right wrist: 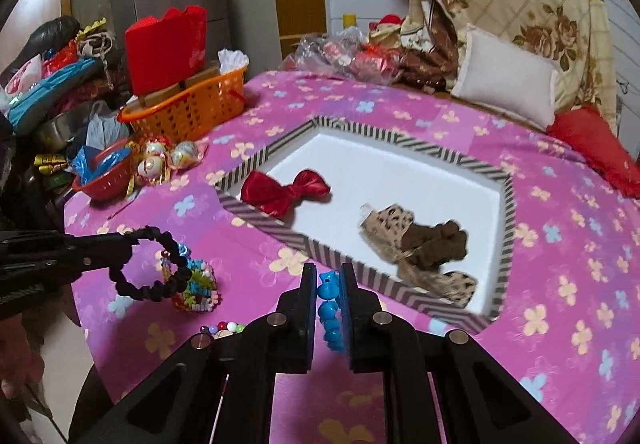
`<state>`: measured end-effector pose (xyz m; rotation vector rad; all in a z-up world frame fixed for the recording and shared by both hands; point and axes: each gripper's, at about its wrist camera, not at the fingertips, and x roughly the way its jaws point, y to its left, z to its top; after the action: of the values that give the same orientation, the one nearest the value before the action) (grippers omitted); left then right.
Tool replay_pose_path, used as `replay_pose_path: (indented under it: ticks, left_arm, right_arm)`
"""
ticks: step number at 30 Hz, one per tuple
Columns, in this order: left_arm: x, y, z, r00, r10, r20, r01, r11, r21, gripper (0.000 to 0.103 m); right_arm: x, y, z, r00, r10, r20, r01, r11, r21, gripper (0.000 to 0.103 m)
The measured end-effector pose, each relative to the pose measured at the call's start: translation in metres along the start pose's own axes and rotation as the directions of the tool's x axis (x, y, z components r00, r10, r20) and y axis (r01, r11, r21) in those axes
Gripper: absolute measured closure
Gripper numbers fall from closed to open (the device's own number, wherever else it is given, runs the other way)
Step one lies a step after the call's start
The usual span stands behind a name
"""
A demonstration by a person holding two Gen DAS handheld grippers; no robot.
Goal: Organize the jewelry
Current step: 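Carry the black hair tie with the left gripper while the right carries the blue bracelet to the tray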
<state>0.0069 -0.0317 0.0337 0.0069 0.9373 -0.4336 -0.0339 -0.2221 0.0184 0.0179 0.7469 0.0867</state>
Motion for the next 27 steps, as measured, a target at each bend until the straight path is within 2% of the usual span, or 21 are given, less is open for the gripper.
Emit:
replay_pose_path:
  ticks: [9, 18, 27]
  left_arm:
    - [-0.002, -0.026, 0.025, 0.999, 0.016, 0.034, -0.018, 0.999, 0.046, 0.099]
    - [0.016, -0.058, 0.052, 0.997, 0.046, 0.056, -0.052, 0.992, 0.115, 0.099]
    - [0.052, -0.074, 0.083, 0.994, 0.091, 0.061, -0.098, 0.986, 0.133, 0.099]
  right_arm:
    - [-0.018, -0.018, 0.019, 0.999, -0.015, 0.039, 0.014, 1.0, 0.026, 0.093]
    - [-0.025, -0.036, 0.04, 0.997, -0.03, 0.073, 0.027, 0.999, 0.039, 0.093]
    - [0.004, -0.06, 0.055, 0.998, -0.032, 0.047, 0.028, 0.997, 0.078, 0.093]
